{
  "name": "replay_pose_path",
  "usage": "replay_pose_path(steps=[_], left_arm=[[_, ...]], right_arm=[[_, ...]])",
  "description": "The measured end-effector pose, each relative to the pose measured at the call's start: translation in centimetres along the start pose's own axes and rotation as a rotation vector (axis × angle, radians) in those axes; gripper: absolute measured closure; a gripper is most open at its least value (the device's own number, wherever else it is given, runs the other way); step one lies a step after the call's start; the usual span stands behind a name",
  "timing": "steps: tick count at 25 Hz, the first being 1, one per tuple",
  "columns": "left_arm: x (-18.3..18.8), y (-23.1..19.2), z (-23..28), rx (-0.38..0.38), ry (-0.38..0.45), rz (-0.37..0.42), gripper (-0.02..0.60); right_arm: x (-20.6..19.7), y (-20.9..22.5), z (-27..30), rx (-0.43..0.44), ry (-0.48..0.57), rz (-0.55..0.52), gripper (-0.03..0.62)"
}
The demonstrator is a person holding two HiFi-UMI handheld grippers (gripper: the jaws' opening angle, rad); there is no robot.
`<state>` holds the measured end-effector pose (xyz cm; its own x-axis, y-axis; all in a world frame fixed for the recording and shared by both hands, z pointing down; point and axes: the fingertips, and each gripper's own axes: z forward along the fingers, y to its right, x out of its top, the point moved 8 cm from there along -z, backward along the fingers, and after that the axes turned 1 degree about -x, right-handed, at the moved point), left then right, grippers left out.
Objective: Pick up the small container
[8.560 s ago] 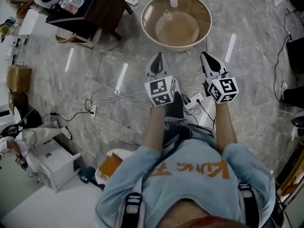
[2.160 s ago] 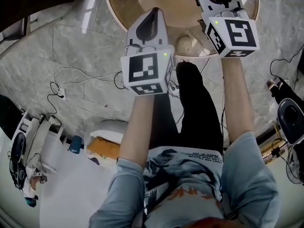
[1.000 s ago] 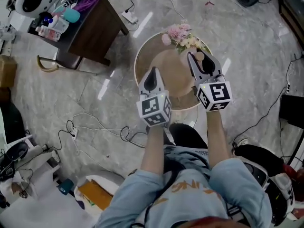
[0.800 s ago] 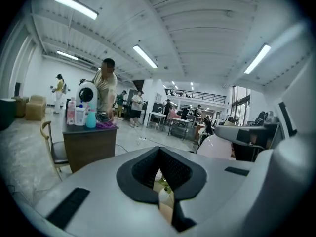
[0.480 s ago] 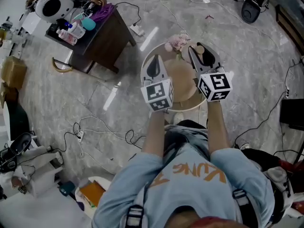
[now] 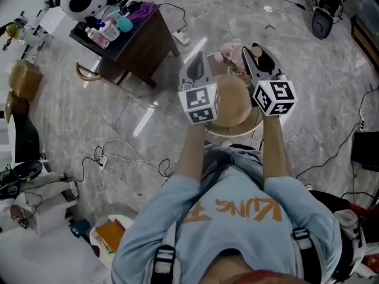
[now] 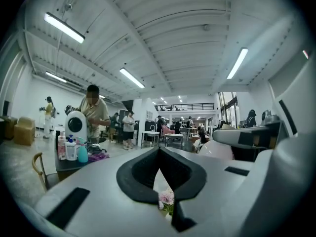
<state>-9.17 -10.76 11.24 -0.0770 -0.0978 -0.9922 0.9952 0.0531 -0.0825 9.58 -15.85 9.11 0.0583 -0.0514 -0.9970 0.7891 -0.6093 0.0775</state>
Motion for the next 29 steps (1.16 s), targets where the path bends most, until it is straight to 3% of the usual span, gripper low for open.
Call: replay_pose_path(steps=[29], left_arm=[[-1.0,2.2,-0.5,-0.047,-0.004,0.000,0.558]], right_arm=[[-0.8,0.5,-2.4,-0.016,0.022,0.000,0.451]])
